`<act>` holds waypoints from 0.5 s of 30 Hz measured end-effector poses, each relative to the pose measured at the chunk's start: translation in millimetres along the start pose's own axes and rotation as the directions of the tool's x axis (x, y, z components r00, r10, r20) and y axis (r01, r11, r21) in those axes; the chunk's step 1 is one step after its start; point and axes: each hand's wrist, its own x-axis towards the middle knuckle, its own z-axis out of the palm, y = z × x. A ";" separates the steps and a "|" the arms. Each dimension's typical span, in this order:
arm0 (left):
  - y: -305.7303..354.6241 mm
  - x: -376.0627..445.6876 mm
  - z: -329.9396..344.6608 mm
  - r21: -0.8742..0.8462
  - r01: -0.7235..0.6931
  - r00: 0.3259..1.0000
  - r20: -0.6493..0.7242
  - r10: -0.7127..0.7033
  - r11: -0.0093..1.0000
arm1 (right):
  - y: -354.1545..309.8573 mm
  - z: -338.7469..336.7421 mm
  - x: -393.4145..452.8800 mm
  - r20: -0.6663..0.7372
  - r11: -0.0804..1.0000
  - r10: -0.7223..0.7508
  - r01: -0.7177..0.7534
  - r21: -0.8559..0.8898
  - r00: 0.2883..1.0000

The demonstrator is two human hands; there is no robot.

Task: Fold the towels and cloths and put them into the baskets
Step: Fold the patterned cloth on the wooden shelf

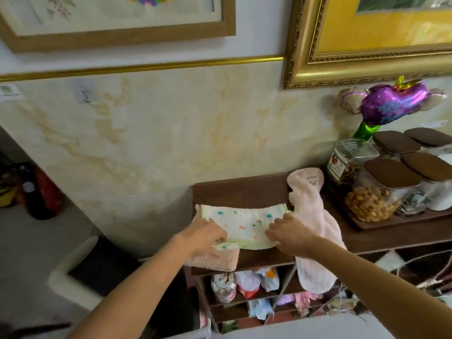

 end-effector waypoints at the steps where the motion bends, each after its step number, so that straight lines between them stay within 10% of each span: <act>1: 0.3 0.6 4.2 -0.141 0.042 0.999 0.025 -0.039 0.989 | -2.7 6.7 0.3 0.055 0.999 -0.017 0.015 0.037 0.998; 6: -3.8 17.9 -6.7 -0.351 0.171 0.949 -0.194 -0.250 0.920 | 12.4 -4.1 5.4 -0.101 0.903 0.240 -0.184 0.388 0.965; 10: 25.9 51.3 -2.7 -0.279 0.117 0.919 -0.334 -0.211 0.953 | 26.9 2.6 21.2 -0.138 0.642 0.676 -0.488 0.591 0.724; 15: 45.3 69.3 24.6 -0.100 0.128 0.992 0.008 -0.128 0.987 | 37.6 20.2 34.7 0.260 0.426 0.711 -0.694 0.581 0.654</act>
